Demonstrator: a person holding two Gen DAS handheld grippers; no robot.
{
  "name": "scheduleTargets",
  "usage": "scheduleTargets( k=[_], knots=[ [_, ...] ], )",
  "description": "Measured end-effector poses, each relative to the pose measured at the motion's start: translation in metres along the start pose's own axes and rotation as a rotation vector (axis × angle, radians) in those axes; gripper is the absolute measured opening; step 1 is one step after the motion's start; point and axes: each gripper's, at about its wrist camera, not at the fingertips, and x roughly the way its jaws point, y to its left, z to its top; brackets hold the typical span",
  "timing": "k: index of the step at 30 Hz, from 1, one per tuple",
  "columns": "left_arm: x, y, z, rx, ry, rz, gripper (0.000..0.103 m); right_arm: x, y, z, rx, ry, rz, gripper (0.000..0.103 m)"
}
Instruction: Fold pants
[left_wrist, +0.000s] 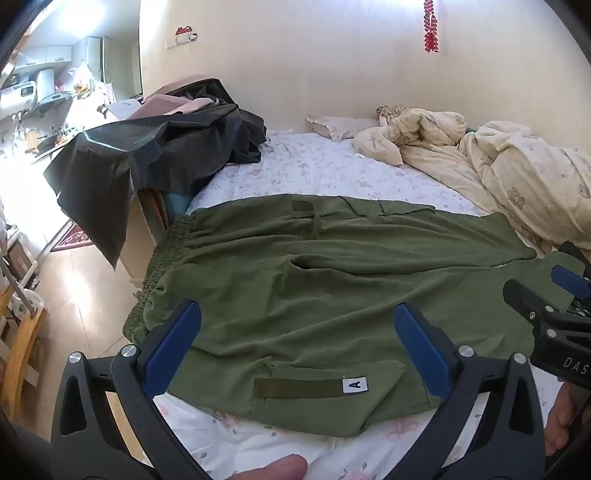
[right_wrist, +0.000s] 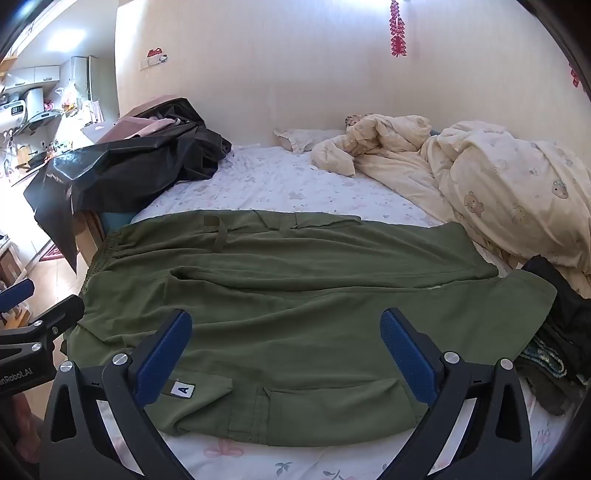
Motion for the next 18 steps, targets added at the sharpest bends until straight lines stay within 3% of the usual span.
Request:
scheduleTargets(
  k=[18],
  knots=[
    [0.0025, 0.0034, 0.0014, -0.015, 0.015, -0.011, 0.103, 0.0003, -0.0006, 0.0012, -0.007, 0.000, 0.003, 0.103]
  ],
)
